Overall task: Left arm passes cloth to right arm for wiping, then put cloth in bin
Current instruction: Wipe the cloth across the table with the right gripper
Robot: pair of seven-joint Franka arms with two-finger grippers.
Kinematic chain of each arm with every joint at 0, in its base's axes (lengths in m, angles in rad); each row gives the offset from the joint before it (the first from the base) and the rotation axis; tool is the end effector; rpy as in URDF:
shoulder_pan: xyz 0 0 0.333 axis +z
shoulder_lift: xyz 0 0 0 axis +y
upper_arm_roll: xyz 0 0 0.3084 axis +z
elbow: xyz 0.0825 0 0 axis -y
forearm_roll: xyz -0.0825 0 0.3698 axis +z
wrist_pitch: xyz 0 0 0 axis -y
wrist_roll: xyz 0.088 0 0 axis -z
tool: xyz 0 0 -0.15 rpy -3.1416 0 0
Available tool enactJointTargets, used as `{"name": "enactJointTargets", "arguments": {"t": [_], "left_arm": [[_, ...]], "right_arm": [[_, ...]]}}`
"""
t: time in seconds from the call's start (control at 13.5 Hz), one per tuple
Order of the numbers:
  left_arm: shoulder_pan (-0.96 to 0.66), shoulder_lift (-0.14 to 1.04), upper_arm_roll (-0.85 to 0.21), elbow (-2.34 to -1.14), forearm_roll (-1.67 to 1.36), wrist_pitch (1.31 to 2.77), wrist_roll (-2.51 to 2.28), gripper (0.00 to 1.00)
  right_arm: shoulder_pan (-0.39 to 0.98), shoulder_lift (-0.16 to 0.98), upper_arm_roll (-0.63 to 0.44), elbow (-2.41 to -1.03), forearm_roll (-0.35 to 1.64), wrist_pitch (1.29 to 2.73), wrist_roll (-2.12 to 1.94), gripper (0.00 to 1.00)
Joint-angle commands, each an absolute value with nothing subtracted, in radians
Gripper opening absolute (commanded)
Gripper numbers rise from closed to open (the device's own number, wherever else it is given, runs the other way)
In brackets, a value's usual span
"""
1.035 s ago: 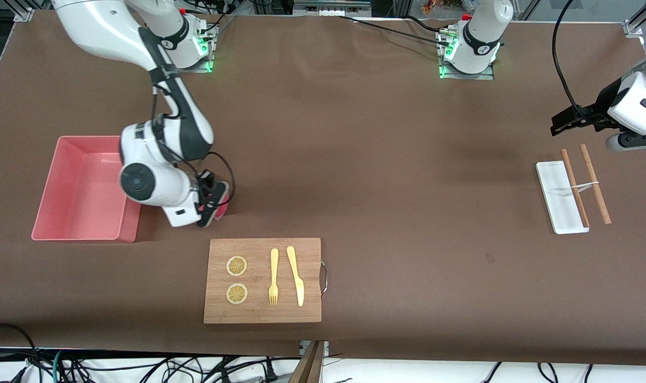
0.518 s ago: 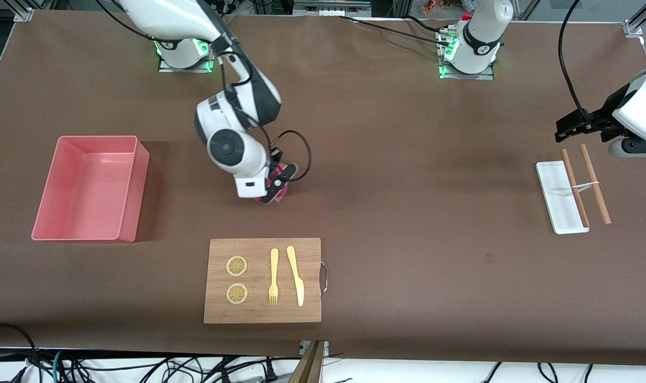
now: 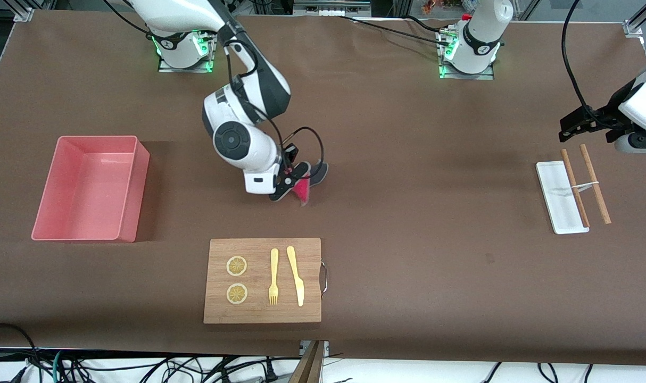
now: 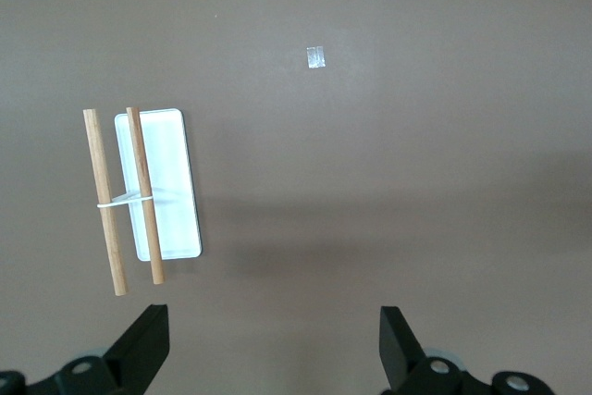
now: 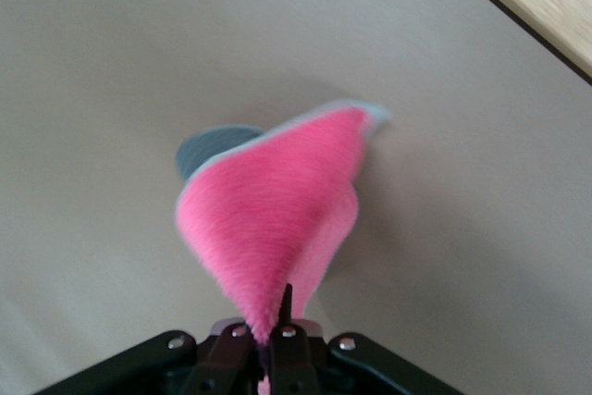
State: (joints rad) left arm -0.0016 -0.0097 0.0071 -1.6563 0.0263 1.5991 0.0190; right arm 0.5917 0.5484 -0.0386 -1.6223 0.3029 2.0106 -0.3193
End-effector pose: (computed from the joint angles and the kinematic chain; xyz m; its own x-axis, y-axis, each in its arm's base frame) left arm 0.5352 0.0068 0.5425 0.9987 -0.0142 -0.0480 -0.0155 -0.9996 -0.0252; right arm 0.5352 0.3673 0.2537 0.7369 0.6697 -0.0925 0.6289 -0.7292 -0.2697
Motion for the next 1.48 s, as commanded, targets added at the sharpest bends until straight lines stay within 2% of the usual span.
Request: {"name": "enactJointTargets", "arguments": {"t": [0.0, 0.3, 0.89, 1.04, 1.4], "left_arm": [[0.035, -0.018, 0.002, -1.663, 0.041, 1.588, 0.125, 1.00], [0.044, -0.018, 0.002, -1.681, 0.026, 1.592, 0.141, 1.00], [0.043, -0.017, -0.002, -1.683, 0.028, 1.592, 0.140, 1.00], [0.043, -0.017, -0.002, -1.684, 0.028, 1.591, 0.140, 1.00], [0.043, -0.018, -0.002, -1.684, 0.031, 1.591, 0.141, 1.00]], "right_arm": [[0.459, 0.563, -0.029, -1.649, 0.314, 1.961, -0.444, 0.00], [0.284, 0.591, -0.032, -1.675, 0.278, 1.907, -0.685, 0.00], [0.071, 0.574, -0.032, -1.677, 0.074, 1.879, -0.985, 0.00], [0.055, 0.543, -0.032, -1.675, 0.049, 1.862, -1.006, 0.00], [0.052, 0.391, -0.032, -1.660, 0.025, 1.688, -1.000, 0.00]]}}
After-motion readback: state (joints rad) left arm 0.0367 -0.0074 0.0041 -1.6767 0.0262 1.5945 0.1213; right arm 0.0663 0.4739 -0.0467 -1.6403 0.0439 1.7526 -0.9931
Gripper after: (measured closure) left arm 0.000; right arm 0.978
